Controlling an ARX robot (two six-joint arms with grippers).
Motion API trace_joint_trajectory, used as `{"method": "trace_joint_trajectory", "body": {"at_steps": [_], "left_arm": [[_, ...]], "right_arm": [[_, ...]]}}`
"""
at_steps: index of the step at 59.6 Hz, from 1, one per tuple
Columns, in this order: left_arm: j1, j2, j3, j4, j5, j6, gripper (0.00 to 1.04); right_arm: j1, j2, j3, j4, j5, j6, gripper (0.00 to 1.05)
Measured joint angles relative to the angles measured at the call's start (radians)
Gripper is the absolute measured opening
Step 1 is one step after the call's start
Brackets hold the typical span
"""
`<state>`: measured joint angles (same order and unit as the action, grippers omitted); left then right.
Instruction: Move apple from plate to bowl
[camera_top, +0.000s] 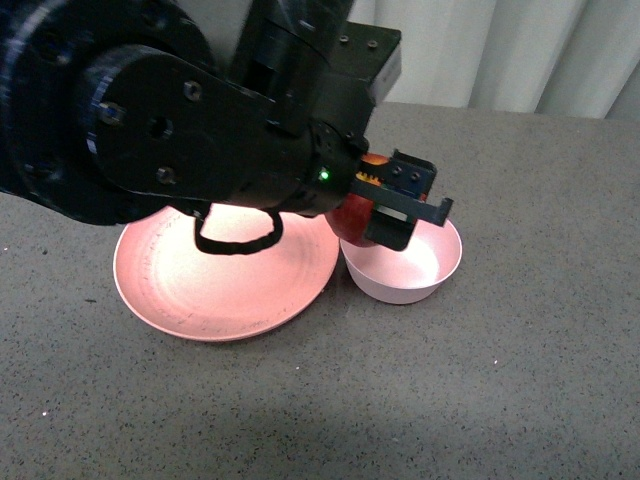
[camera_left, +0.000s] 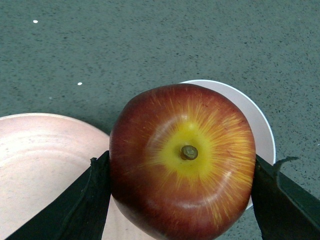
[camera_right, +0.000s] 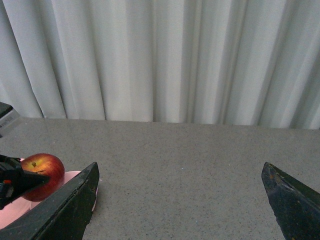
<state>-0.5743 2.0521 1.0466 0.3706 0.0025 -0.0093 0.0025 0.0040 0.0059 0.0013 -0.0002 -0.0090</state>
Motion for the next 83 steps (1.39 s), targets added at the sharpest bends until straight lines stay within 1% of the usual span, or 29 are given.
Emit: {"method": "trace_joint_trajectory", "body": {"at_steps": [12, 21, 38, 39, 44, 49, 50, 53, 55, 71, 74, 79, 83], "left_arm": [[-0.054, 0.073, 0.056, -0.005, -0.029, -0.016, 0.7], [-0.075, 0.132, 0.101, -0.006, -0.046, -0.035, 0.7], [-0.077, 0.197, 0.152, -0.012, -0.075, -0.037, 0.7], [-0.076, 0.198, 0.152, -0.012, -0.075, -0.037, 0.7], [-0.076, 0.198, 0.152, -0.008, -0.072, -0.032, 0.88], [-0.076, 0.195, 0.146, 0.017, -0.077, -0.023, 0.98], [-0.076, 0.192, 0.141, 0.032, -0.077, -0.02, 1.0], [-0.076, 0.174, 0.116, 0.075, -0.089, -0.019, 0.97], [-0.076, 0.156, 0.097, 0.094, -0.095, -0.023, 0.98], [-0.043, -0.04, -0.094, 0.232, -0.211, -0.079, 0.98], [-0.028, -0.088, -0.156, 0.285, -0.249, -0.083, 0.98], [0.001, -0.154, -0.251, 0.338, -0.285, -0.107, 0.98], [0.05, -0.22, -0.374, 0.372, -0.299, -0.132, 0.98]], "right_arm": [[0.0, 0.0, 0.0, 0.0, 0.0, 0.0, 0.95], [0.0, 0.0, 0.0, 0.0, 0.0, 0.0, 0.95], [0.0, 0.0, 0.0, 0.0, 0.0, 0.0, 0.95], [0.0, 0.0, 0.0, 0.0, 0.0, 0.0, 0.95], [0.0, 0.0, 0.0, 0.0, 0.0, 0.0, 0.95], [0.0, 0.0, 0.0, 0.0, 0.0, 0.0, 0.95], [0.0, 0.0, 0.0, 0.0, 0.0, 0.0, 0.95], [0.0, 0.0, 0.0, 0.0, 0.0, 0.0, 0.95], [0.0, 0.0, 0.0, 0.0, 0.0, 0.0, 0.95], [0.0, 0.0, 0.0, 0.0, 0.0, 0.0, 0.95], [0.0, 0.0, 0.0, 0.0, 0.0, 0.0, 0.95], [0.0, 0.0, 0.0, 0.0, 0.0, 0.0, 0.95], [0.0, 0.0, 0.0, 0.0, 0.0, 0.0, 0.95]]}}
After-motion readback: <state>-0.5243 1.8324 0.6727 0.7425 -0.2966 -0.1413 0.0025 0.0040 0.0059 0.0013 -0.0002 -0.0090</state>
